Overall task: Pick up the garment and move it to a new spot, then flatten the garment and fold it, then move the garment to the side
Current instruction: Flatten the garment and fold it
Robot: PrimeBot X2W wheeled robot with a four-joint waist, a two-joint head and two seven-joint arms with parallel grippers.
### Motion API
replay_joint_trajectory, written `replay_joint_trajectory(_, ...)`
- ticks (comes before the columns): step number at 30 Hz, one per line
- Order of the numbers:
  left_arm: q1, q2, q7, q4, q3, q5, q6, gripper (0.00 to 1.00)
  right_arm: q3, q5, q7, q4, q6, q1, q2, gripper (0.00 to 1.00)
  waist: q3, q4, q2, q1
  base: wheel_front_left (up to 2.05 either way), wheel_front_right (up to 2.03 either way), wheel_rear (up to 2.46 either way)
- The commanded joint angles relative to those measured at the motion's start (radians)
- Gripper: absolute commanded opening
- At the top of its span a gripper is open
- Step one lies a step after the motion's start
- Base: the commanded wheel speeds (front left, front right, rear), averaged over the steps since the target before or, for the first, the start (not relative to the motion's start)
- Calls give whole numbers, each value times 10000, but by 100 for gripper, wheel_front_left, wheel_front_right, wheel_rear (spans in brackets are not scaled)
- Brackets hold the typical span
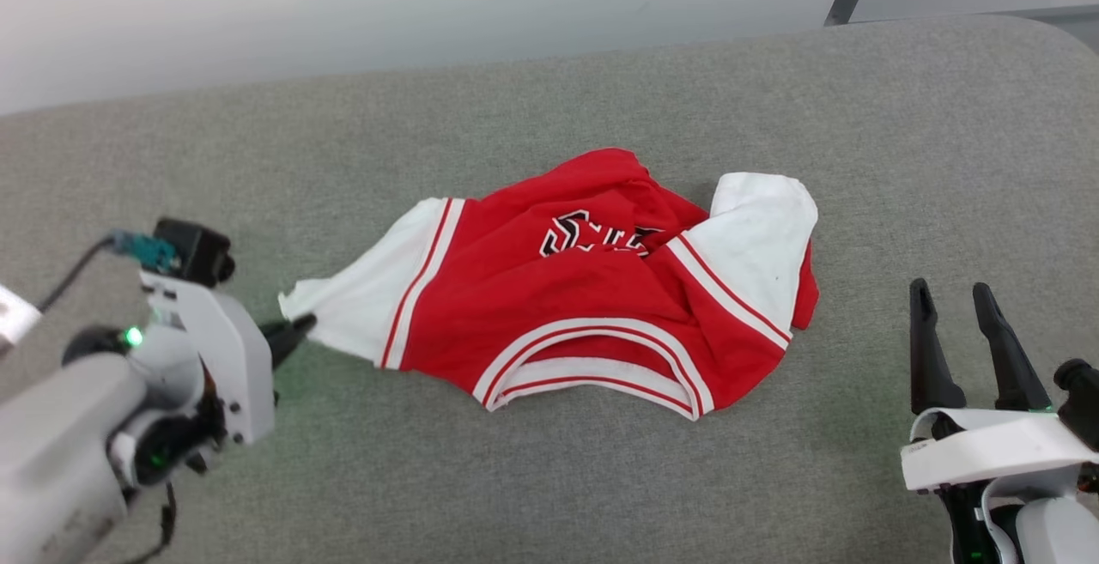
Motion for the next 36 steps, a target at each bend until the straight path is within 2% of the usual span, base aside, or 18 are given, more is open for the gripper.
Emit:
replay_joint_trajectory(1,205,-70,-29,-72,-4,-68,68,0,-26,63,-49,-23,-3,67,-32,100,23,-27,-1,0,0,0,0)
replay_joint_trajectory(3,373,-122,-110,-77,-11,-75,136,0,-31,89,-49,-34,-3,39,-54,100,66,-56,-1,0,0,0,0)
replay_joint_trajectory(4,462,-184,-164,-37,-1,-149,176,11,-22,79,-49,-17,-3,25,-82,100,83,-63,-1,0,0,0,0)
replay_joint_trajectory(5,505,-233,-243,20,13,-170,208,32,33,48,-41,26,-3,-8,-134,100,103,-66,-1,0,0,0,0)
replay_joint_trajectory(6,520,-268,-412,105,86,-151,283,81,107,10,13,56,-3,-76,-195,100,121,-66,-1,0,0,0,0)
replay_joint_trajectory(7,556,-319,-575,169,149,-184,350,100,165,-25,67,64,-3,-152,-273,100,140,-58,-1,0,0,0,0)
replay_joint_trajectory(11,747,-357,-1547,98,424,-53,513,100,603,-93,601,15,-3,-451,-796,100,195,76,-1,0,0,0,0)
replay_joint_trajectory(14,1005,-382,-2622,-247,564,273,797,100,1123,-198,1334,-104,-3,-783,-1443,100,255,336,-1,0,0,0,0)
replay_joint_trajectory(17,1348,-476,-3688,-719,777,698,1294,100,1765,-26,2322,-277,-3,-1158,-2197,100,354,691,-1,0,0,0,0)
replay_joint_trajectory(20,1858,-825,-4067,-1255,1335,1227,1907,100,2517,264,3421,-469,-3,-1627,-3131,100,528,1111,-1,0,0,0,0)
replay_joint_trajectory(23,2588,-1482,-4094,-1898,2939,2582,2624,100,3021,818,4497,-705,-4,-2127,-4072,100,769,1625,-1,0,0,0,0)
replay_joint_trajectory(25,3370,-2156,-4084,-2371,4166,3619,2963,100,3400,1310,5188,-895,-4,-2508,-4609,100,936,1911,-1,0,0,0,0)
replay_joint_trajectory(29,4768,-3346,-4088,-3144,6108,5832,2810,100,4197,2395,6482,-1149,-4,-3306,-5804,100,1249,2426,-1,0,0,0,0)
replay_joint_trajectory(31,5392,-3975,-4087,-3313,6903,6617,2566,100,4788,2930,7144,-1263,-4,-3725,-6435,100,1364,2657,-1,0,0,0,0)
replay_joint_trajectory(32,5601,-4212,-4088,-3326,7234,6935,2407,100,5171,3209,7448,-1393,-4,-3923,-6752,100,1419,2763,-1,0,0,0,0)
replay_joint_trajectory(33,5601,-4212,-4088,-3326,7234,6935,2407,100,5171,3209,7448,-1393,-4,-3923,-6752,100,1419,2763,-1,0,0,0,0)
replay_joint_trajectory(36,6024,-4827,-4088,-3217,7936,7696,1794,100,6172,4135,8197,-1732,-4,-4628,-7716,100,1579,3035,-1,0,0,0,0)
